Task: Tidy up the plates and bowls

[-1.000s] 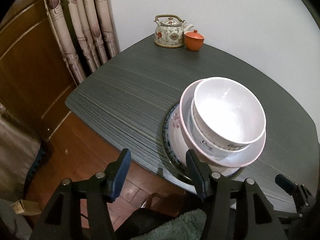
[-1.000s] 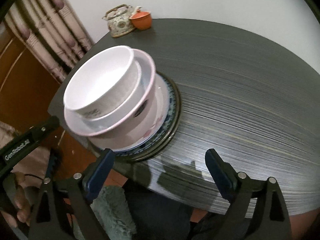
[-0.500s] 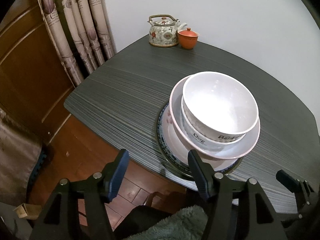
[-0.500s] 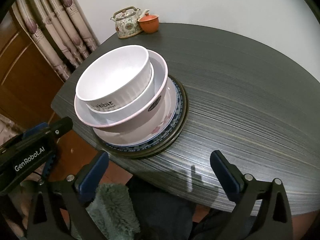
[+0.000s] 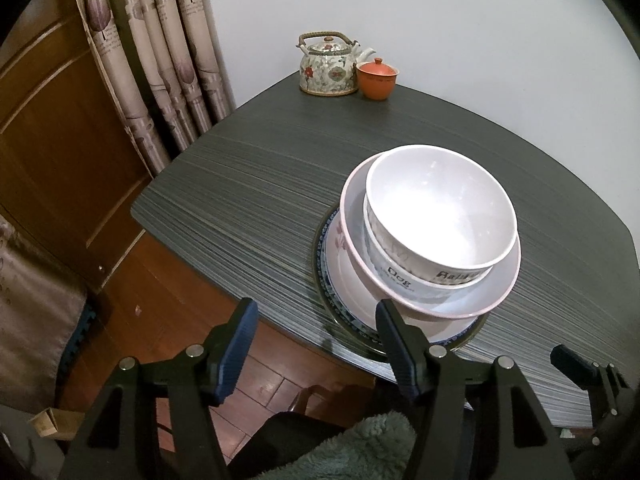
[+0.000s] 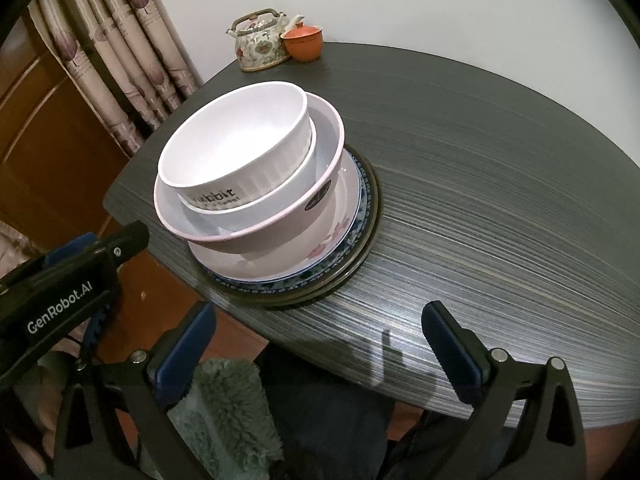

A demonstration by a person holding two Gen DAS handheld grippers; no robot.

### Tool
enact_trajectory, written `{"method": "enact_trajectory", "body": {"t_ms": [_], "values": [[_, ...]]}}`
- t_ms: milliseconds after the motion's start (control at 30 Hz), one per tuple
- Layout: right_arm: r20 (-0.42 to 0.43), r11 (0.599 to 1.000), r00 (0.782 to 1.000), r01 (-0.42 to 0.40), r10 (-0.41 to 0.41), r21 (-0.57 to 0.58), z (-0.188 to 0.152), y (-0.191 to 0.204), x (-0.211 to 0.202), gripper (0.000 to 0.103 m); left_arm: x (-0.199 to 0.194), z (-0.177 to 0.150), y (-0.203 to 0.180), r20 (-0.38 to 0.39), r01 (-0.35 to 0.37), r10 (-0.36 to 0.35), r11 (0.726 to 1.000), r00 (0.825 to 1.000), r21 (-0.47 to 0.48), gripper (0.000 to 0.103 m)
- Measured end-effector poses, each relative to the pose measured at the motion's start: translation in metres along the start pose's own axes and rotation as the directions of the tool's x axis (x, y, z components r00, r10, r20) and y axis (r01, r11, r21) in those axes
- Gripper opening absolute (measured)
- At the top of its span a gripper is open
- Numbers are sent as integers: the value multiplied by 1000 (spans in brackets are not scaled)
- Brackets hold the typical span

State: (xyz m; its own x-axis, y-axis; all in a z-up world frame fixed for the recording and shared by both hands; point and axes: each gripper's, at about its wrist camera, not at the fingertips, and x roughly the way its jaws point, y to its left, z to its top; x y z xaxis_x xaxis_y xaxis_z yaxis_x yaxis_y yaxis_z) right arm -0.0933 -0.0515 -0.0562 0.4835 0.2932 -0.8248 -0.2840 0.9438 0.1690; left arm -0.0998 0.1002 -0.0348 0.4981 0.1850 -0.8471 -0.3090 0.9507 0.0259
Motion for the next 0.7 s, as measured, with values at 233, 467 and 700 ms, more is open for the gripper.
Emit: {"method": "enact_trajectory", "body": {"t_ms": [233, 467, 700], "values": [[-15, 1000, 1000, 1, -1, -1, 0, 2, 3, 102, 1, -1, 0, -9, 2, -2, 1000, 1000, 2, 63], [-28, 1000, 1000, -2, 2, 0, -3, 2, 5, 102, 2, -4, -1, -17, 7, -7, 1000, 1000, -1, 63], [-25, 1000, 1000, 1, -2, -11, -3, 5, 5, 102, 2, -4, 0, -15, 7, -7, 1000, 1000, -1, 63]]}}
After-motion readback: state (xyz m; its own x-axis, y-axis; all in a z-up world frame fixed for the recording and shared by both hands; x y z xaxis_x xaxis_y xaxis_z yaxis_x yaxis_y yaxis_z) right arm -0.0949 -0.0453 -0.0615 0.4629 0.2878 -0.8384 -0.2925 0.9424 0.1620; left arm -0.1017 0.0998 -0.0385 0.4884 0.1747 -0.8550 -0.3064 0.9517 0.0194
